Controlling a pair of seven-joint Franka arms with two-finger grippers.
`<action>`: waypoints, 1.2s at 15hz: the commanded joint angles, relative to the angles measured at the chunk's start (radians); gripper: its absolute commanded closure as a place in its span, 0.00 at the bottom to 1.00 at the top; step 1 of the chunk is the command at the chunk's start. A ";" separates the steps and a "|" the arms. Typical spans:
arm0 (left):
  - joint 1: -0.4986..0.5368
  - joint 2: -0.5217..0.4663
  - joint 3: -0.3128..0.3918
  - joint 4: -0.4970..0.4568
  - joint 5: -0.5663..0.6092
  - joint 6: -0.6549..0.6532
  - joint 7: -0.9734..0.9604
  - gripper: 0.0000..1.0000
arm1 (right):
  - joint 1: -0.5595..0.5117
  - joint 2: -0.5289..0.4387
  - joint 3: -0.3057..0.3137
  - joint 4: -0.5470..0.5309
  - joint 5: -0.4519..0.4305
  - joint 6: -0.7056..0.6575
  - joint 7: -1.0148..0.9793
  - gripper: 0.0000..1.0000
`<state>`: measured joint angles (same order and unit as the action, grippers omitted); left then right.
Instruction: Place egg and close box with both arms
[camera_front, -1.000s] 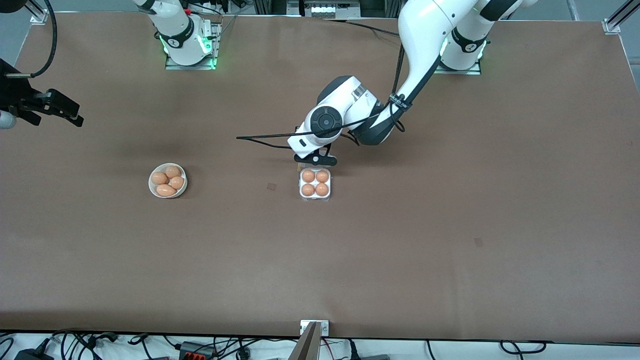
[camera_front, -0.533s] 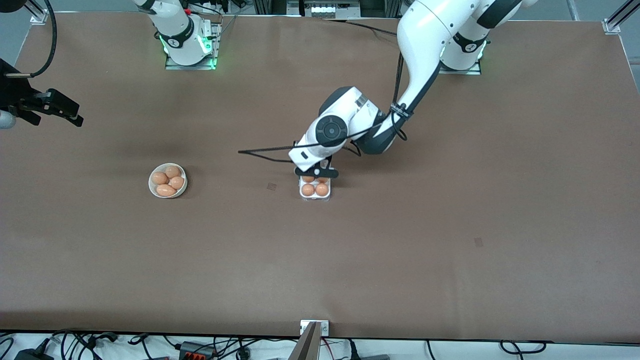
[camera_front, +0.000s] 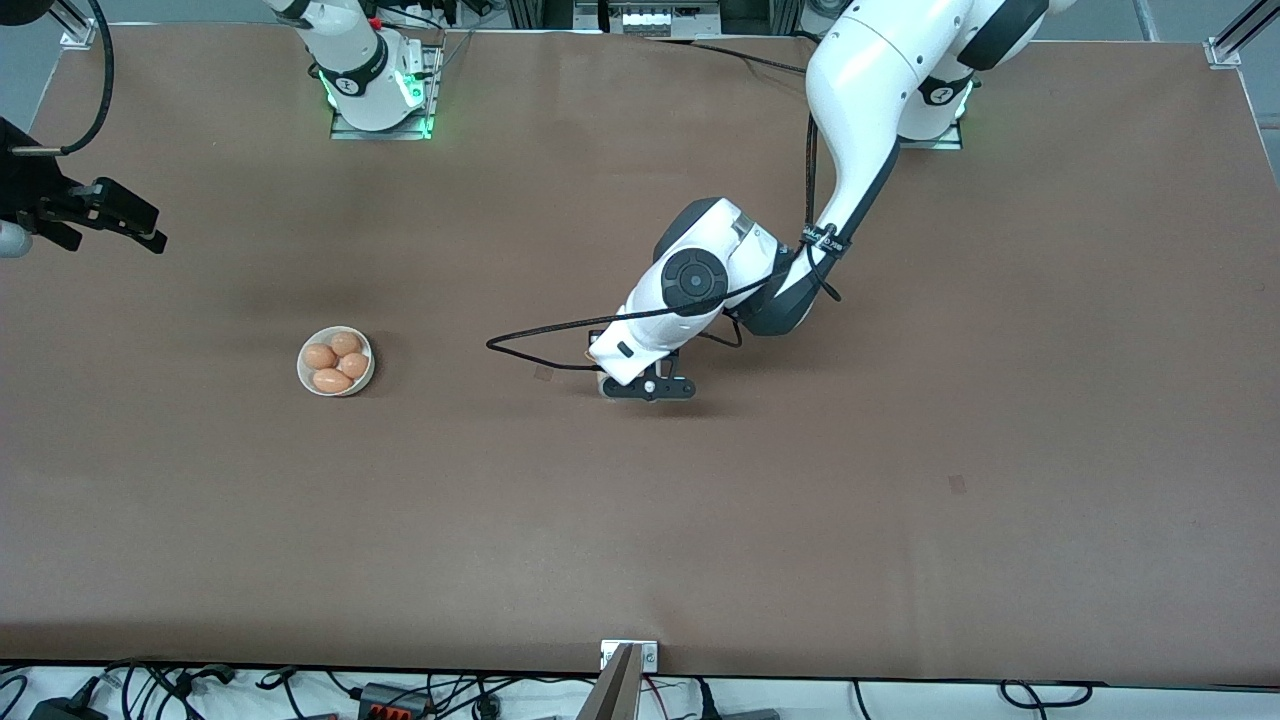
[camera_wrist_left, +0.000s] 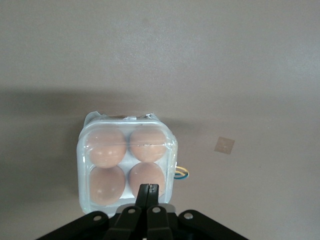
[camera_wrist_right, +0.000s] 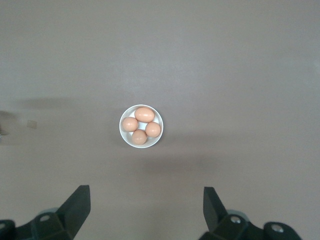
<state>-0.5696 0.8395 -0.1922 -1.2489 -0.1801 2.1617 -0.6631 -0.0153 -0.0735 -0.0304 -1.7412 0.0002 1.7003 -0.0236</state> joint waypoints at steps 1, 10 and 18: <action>-0.003 0.015 0.004 0.034 0.019 0.003 0.000 0.99 | -0.008 -0.006 0.007 -0.006 -0.009 -0.002 0.004 0.00; 0.151 -0.192 0.007 0.012 0.083 -0.301 0.022 0.98 | -0.009 -0.006 0.007 -0.004 -0.006 -0.002 0.004 0.00; 0.388 -0.433 0.010 0.008 0.156 -0.727 0.158 0.98 | -0.008 -0.012 0.007 -0.008 -0.011 -0.004 0.004 0.00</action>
<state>-0.2307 0.4593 -0.1776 -1.2059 -0.0400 1.4912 -0.5621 -0.0156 -0.0722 -0.0305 -1.7420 0.0002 1.7002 -0.0236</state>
